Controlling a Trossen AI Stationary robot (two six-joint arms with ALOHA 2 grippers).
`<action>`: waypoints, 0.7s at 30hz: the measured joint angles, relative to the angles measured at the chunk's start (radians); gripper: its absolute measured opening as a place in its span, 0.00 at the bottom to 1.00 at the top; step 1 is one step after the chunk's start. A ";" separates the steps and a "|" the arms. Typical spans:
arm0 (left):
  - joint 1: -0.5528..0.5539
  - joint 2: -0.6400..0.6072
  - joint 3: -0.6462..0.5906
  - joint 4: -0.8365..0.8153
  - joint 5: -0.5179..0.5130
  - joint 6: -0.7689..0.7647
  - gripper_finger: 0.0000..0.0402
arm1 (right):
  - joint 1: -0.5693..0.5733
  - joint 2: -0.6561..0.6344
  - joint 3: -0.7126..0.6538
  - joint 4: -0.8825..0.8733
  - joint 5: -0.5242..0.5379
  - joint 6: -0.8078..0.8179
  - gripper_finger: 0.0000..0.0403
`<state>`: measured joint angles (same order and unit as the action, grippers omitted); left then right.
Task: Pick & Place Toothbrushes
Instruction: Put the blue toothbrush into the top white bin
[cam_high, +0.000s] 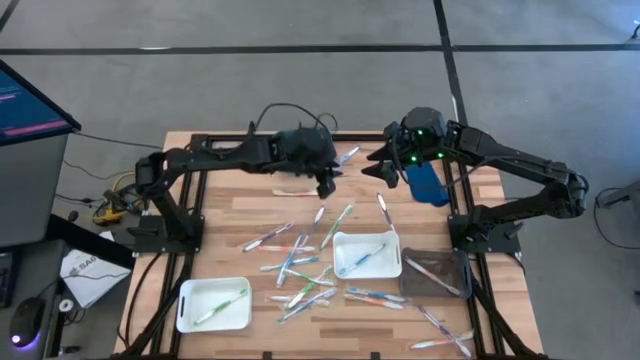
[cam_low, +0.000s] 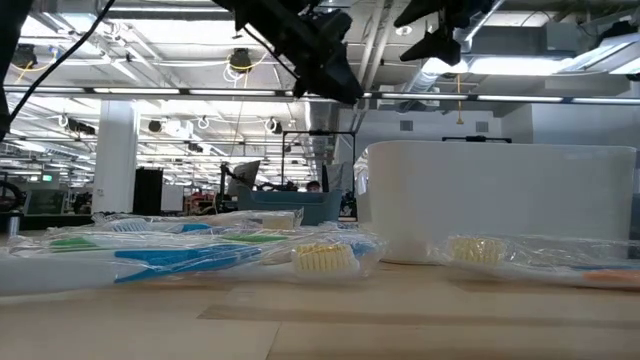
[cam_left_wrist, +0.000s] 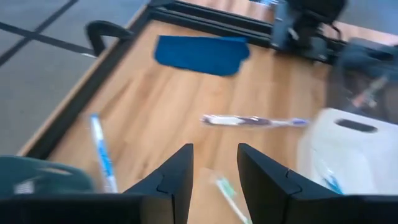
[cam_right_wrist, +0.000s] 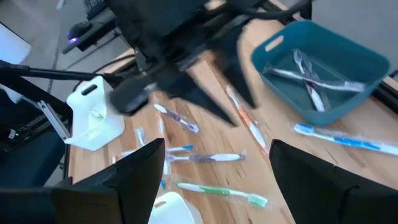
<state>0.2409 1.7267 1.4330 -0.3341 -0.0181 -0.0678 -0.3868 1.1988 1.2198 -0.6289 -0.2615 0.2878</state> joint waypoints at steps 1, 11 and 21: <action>-0.013 0.000 0.000 -0.005 -0.001 0.000 0.29 | -0.003 0.000 0.000 -0.008 0.000 0.000 0.70; -0.072 -0.034 -0.157 -0.052 -0.026 -0.083 0.29 | -0.010 0.000 0.000 -0.027 0.000 -0.010 0.70; -0.072 -0.343 -0.451 -0.066 -0.026 -0.233 0.29 | -0.015 0.000 0.000 -0.021 0.000 -0.034 0.70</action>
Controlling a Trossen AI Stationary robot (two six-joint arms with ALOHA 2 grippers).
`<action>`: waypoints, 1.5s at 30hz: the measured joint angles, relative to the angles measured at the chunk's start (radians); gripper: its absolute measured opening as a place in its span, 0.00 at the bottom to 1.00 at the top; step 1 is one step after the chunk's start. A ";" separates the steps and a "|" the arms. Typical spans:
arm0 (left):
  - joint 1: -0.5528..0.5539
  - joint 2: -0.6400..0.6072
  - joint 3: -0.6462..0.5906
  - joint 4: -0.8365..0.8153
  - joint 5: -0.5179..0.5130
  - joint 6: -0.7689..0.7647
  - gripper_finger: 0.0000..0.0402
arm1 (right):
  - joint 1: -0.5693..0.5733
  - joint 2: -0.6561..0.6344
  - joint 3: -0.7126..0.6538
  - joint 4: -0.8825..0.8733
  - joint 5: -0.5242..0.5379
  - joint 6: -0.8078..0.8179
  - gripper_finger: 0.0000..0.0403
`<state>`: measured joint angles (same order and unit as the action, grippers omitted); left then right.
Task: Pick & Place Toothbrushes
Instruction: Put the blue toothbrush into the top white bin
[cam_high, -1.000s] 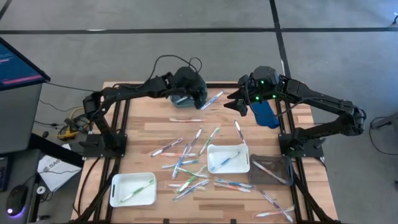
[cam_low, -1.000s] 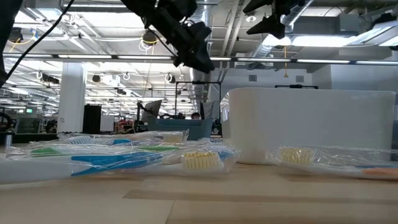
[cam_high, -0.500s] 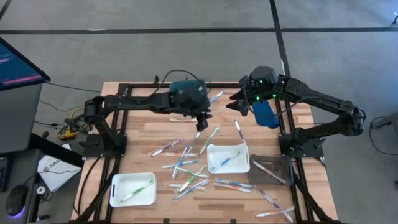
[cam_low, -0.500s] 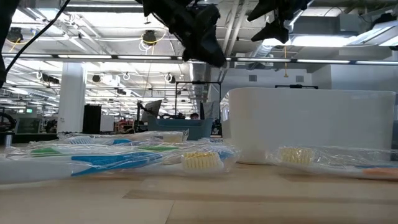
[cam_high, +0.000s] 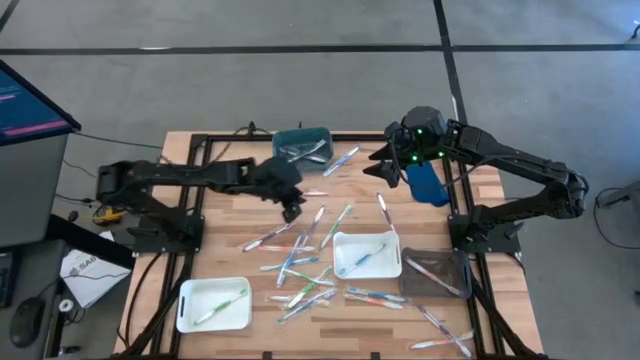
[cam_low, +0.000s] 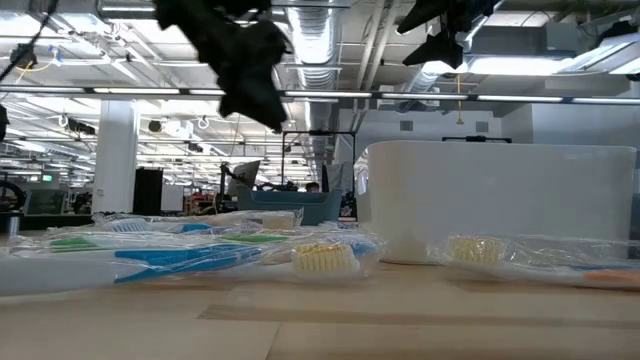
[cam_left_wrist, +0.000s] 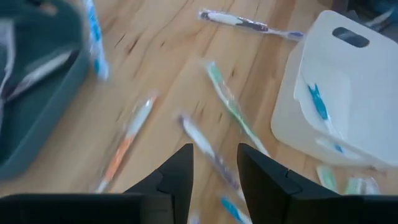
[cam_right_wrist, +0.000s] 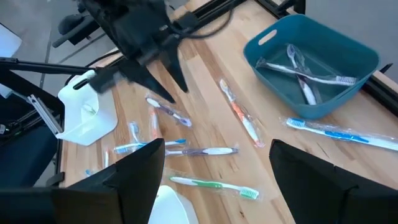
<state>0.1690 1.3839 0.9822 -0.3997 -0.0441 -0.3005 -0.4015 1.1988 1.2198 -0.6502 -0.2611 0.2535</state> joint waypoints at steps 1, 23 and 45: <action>0.000 -0.038 -0.031 -0.004 0.000 -0.022 0.29 | 0.000 0.000 0.000 0.000 0.000 -0.002 0.70; -0.033 -0.264 -0.219 0.023 -0.017 -0.261 0.29 | -0.033 0.142 0.000 0.007 0.028 0.246 0.70; -0.028 -0.263 -0.219 0.115 -0.051 -0.174 0.29 | -0.010 0.278 0.000 0.173 -0.159 0.127 0.70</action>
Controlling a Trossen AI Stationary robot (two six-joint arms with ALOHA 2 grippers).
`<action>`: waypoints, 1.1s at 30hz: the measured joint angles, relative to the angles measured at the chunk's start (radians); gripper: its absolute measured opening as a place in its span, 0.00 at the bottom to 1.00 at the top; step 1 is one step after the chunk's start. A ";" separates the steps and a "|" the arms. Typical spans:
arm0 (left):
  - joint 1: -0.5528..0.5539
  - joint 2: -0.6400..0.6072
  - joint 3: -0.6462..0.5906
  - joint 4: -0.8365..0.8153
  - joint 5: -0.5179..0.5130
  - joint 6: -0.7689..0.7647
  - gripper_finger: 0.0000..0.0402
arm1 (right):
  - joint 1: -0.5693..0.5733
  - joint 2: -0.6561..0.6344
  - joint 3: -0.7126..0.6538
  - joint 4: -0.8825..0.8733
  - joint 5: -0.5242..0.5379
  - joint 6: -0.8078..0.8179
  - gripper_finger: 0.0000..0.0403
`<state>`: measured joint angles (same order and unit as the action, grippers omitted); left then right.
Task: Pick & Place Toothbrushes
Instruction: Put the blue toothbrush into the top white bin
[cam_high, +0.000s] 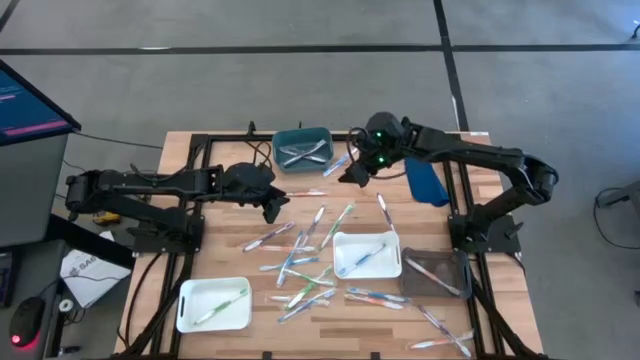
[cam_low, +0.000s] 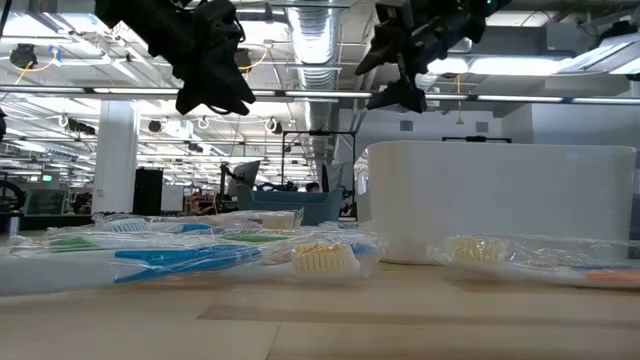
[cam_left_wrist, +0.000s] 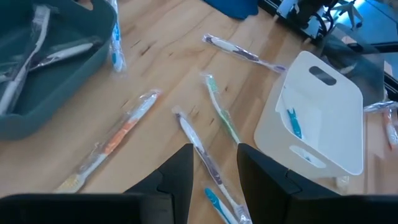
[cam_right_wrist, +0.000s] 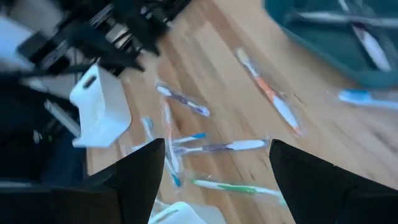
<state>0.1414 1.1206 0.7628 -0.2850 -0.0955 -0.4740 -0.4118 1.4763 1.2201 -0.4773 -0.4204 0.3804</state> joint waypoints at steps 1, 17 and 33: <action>0.000 0.000 0.000 0.002 -0.001 0.007 0.29 | 0.001 0.000 0.000 0.004 0.003 -0.030 0.70; 0.006 -0.001 0.000 0.050 -0.010 0.021 0.29 | -0.229 0.185 0.084 0.032 0.044 0.054 0.70; -0.012 -0.002 0.000 0.057 0.017 -0.010 0.29 | -0.250 0.435 0.343 -0.240 0.066 -0.443 0.70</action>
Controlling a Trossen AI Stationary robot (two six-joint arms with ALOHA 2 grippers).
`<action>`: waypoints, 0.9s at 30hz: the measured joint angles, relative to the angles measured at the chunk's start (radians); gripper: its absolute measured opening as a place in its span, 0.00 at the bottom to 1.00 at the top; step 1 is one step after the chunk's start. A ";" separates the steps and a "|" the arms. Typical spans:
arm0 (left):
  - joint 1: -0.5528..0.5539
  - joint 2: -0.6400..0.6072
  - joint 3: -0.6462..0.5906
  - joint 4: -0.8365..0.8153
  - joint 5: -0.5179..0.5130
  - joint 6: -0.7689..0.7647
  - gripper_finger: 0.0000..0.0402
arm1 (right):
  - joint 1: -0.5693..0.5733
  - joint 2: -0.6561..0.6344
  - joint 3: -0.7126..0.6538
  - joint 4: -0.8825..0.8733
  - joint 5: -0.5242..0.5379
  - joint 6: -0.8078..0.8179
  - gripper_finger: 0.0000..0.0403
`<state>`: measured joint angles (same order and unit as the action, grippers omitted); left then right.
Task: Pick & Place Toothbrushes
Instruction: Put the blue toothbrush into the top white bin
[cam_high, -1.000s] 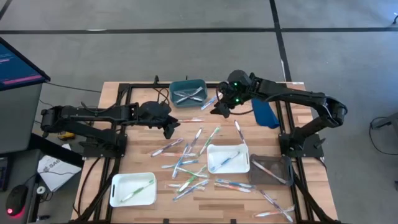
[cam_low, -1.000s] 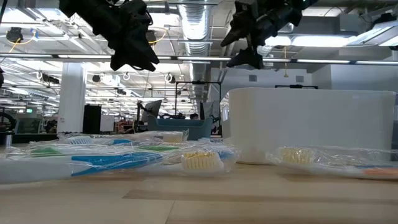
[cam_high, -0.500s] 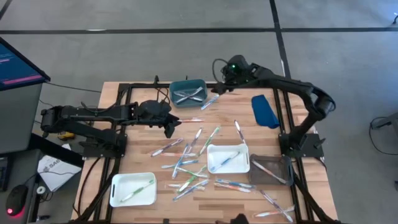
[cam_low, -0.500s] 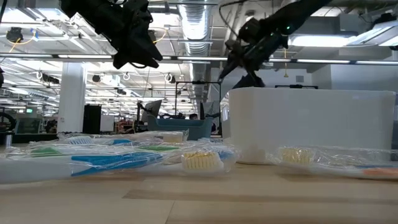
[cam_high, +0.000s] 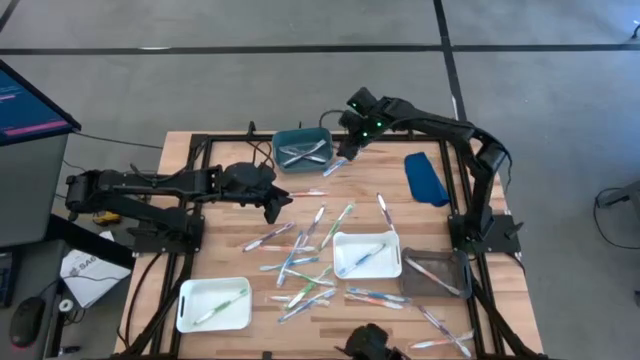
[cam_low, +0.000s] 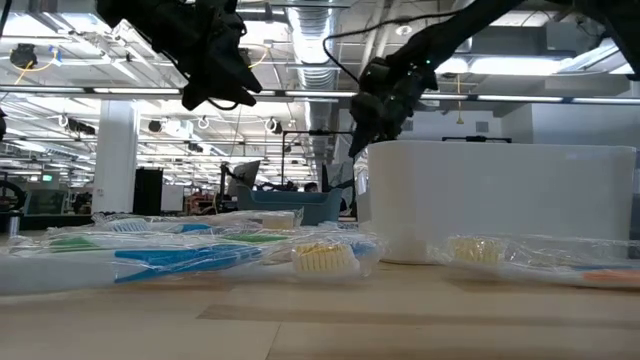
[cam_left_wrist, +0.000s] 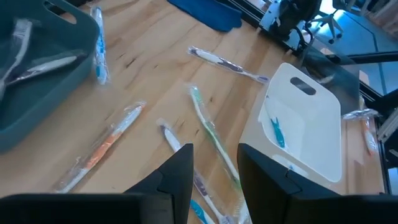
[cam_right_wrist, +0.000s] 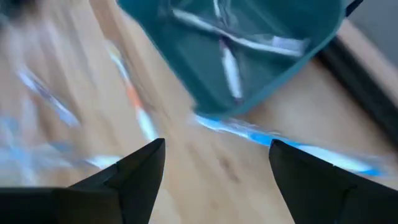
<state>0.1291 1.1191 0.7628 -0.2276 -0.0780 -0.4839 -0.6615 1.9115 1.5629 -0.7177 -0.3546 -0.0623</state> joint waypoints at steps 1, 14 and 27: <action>0.000 0.000 0.000 0.000 0.000 0.000 0.29 | 0.002 0.007 0.006 -0.004 0.020 -0.066 0.70; 0.000 0.000 0.000 0.001 0.002 0.000 0.29 | 0.030 0.015 0.011 -0.066 0.229 -0.463 0.70; 0.000 0.000 0.000 0.007 0.002 0.005 0.29 | 0.026 0.140 0.012 -0.055 0.352 -0.626 0.70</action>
<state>0.1291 1.1191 0.7627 -0.2207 -0.0761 -0.4793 -0.6358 2.0518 1.5745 -0.7727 -0.0025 -0.6879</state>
